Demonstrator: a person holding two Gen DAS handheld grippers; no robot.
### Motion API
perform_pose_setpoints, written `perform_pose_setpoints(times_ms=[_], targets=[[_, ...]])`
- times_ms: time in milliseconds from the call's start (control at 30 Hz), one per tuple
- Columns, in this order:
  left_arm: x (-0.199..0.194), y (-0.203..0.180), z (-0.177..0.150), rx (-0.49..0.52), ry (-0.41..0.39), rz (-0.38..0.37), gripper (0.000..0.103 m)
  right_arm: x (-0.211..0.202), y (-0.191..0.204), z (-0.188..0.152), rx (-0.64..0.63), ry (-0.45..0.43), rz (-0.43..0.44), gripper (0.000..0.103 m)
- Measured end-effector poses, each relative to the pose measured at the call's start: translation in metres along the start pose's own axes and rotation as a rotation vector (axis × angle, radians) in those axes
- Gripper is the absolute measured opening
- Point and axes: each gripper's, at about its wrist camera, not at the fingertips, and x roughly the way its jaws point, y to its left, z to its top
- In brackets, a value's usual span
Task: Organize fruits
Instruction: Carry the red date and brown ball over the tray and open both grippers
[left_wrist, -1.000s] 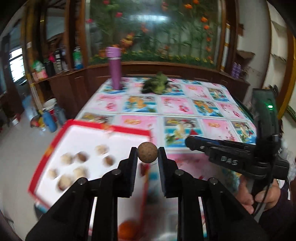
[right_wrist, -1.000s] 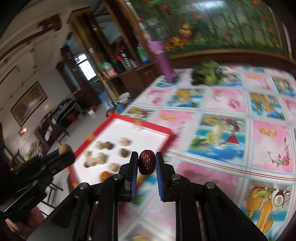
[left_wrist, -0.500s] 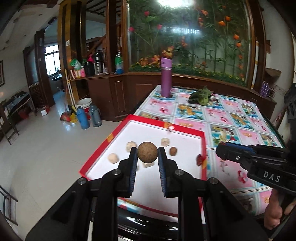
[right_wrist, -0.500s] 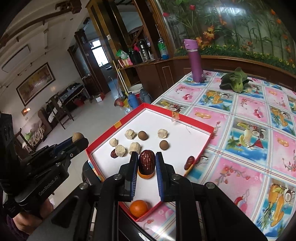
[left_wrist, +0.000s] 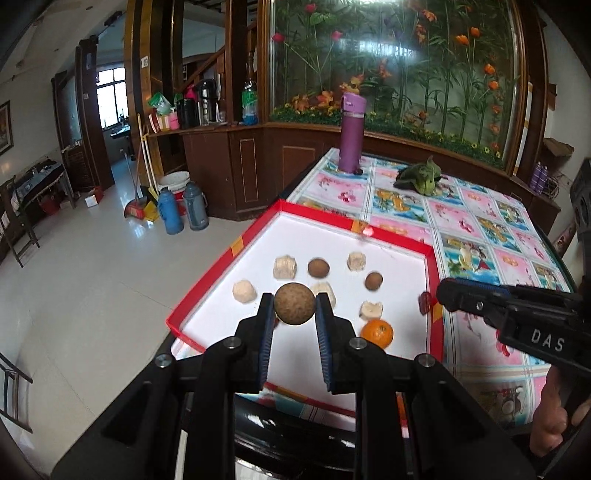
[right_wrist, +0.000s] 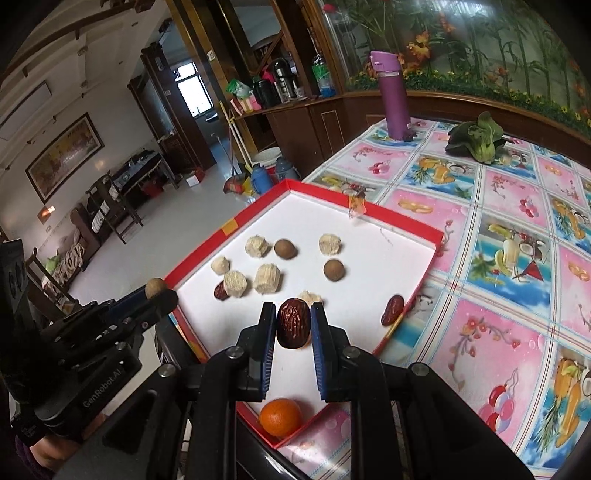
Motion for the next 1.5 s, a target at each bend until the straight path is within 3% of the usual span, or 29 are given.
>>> perform_pose_setpoints(times_ms=[233,300,567,767,1067,1100,1200,1233,1333,1400,1500], targets=[[0.009,-0.002,-0.017,0.001,0.048,-0.012,0.024,0.008,-0.006,-0.005,-0.010,-0.004,-0.038,0.017],[0.014,0.001,-0.015,-0.011,0.055,-0.011,0.024,0.015,-0.013,0.001,-0.007,-0.008,-0.075,0.017],[0.048,0.002,-0.006,-0.004,0.099,0.001,0.024,0.063,-0.038,0.021,0.043,0.052,-0.086,0.017],[0.075,-0.006,0.005,0.024,0.139,0.008,0.024,0.082,-0.055,0.035,0.084,0.037,-0.123,0.017],[0.102,-0.022,0.014,0.040,0.191,-0.008,0.025,0.107,-0.066,0.050,0.107,0.122,-0.100,0.018],[0.101,-0.021,0.014,0.029,0.202,-0.003,0.025,0.107,-0.064,0.050,0.097,0.130,-0.104,0.023],[0.094,-0.019,0.010,0.018,0.213,-0.011,0.026,0.102,-0.063,0.050,0.089,0.135,-0.127,0.050],[0.094,-0.020,0.008,0.020,0.219,-0.001,0.026,0.097,-0.063,0.050,0.092,0.122,-0.123,0.052],[0.091,-0.018,0.005,-0.004,0.227,-0.005,0.037,0.074,-0.064,0.046,0.100,0.067,-0.110,0.052],[0.084,-0.018,0.003,-0.008,0.211,0.018,0.056,0.060,-0.061,0.041,0.097,0.049,-0.090,0.053],[0.064,-0.018,0.002,-0.010,0.157,0.050,0.069,0.033,-0.046,0.027,0.050,0.010,-0.082,0.054]])
